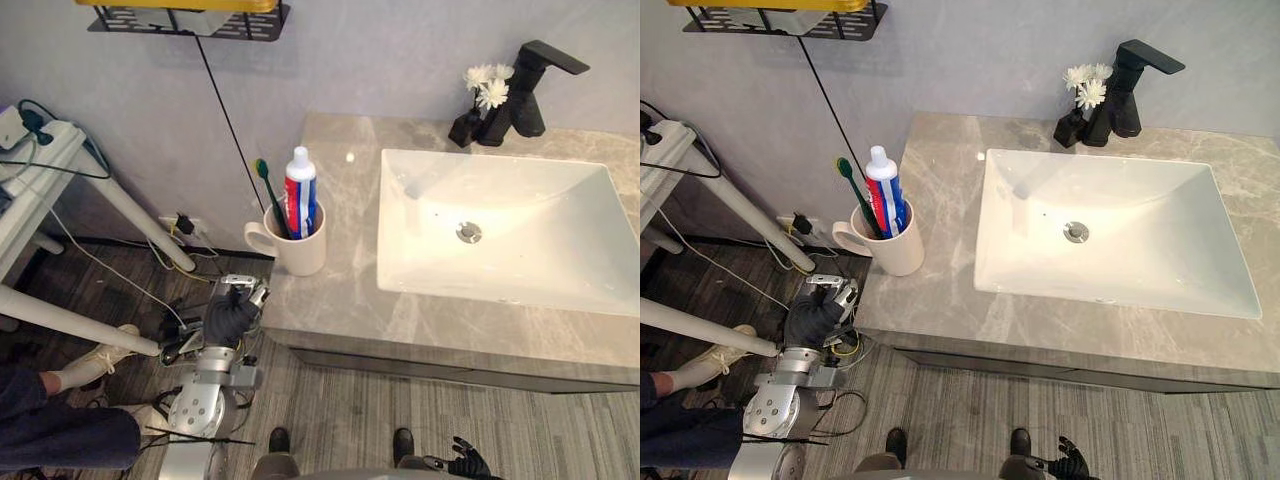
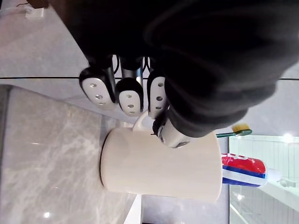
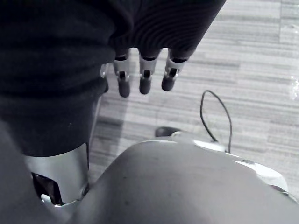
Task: Organize washtable
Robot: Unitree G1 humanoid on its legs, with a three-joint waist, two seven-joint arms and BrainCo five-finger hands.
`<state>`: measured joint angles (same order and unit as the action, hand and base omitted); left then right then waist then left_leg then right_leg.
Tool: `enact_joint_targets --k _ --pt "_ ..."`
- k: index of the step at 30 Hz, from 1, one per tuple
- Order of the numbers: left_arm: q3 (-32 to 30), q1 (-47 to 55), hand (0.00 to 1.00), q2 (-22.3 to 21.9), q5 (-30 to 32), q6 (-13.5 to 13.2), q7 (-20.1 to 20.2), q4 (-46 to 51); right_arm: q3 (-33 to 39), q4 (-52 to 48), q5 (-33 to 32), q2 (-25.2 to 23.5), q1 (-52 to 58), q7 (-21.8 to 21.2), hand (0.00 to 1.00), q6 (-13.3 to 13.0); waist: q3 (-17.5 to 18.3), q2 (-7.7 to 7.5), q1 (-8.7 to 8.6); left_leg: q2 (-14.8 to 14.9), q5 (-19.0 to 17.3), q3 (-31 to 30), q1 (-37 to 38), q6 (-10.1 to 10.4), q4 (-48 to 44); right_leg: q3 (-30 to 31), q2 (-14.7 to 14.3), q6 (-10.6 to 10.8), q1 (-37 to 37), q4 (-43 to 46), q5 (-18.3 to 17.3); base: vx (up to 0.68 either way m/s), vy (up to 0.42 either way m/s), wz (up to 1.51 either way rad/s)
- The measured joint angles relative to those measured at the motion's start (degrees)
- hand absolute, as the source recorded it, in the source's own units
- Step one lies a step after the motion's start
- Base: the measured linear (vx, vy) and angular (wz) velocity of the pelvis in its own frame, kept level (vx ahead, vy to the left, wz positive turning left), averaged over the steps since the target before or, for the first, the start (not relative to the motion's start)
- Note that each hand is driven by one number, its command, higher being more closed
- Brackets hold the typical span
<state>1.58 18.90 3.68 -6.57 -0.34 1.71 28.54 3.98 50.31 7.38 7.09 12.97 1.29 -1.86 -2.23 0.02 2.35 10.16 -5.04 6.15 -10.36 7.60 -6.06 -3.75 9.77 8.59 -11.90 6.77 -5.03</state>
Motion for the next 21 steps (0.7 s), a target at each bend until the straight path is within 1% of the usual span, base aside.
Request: enact_joint_targets --k 2,12,16,21 --pt "-0.04 -0.27 1.00 0.00 0.02 0.01 -0.60 0.00 -0.43 -0.03 0.03 0.20 -0.21 -0.02 0.00 0.05 0.00 -0.01 0.01 0.00 0.00 0.35 -0.18 -0.01 0.00 0.40 -0.02 -0.03 -0.47 0.04 0.08 -0.01 0.000 -0.07" --pt "0.00 -2.72 1.00 0.17 0.02 0.15 -0.59 0.00 -0.83 -0.52 0.05 0.27 -0.36 -0.08 0.00 0.03 0.02 -0.23 -0.04 0.20 0.04 1.22 -1.23 -0.05 -0.11 1.05 -0.26 -0.47 -2.21 0.10 0.60 -0.01 -0.004 -0.05" --pt "0.01 -4.56 1.00 1.91 0.02 0.17 -0.78 -0.10 -2.35 -1.30 0.12 0.78 -0.50 -0.06 0.00 0.04 0.06 -0.35 -0.02 1.01 0.15 1.61 -2.18 0.07 -0.23 1.43 -1.11 -0.80 -3.45 0.16 0.83 -0.03 -0.032 -0.07" --pt "0.01 -7.24 1.00 2.29 0.11 0.62 -1.89 -1.38 -2.85 -1.33 1.23 0.94 -0.99 -0.08 0.00 0.28 0.05 -0.37 -0.17 1.09 0.39 1.73 -2.47 0.06 -0.23 1.68 -1.23 -0.87 -3.85 0.15 0.95 -0.01 -0.012 -0.02"
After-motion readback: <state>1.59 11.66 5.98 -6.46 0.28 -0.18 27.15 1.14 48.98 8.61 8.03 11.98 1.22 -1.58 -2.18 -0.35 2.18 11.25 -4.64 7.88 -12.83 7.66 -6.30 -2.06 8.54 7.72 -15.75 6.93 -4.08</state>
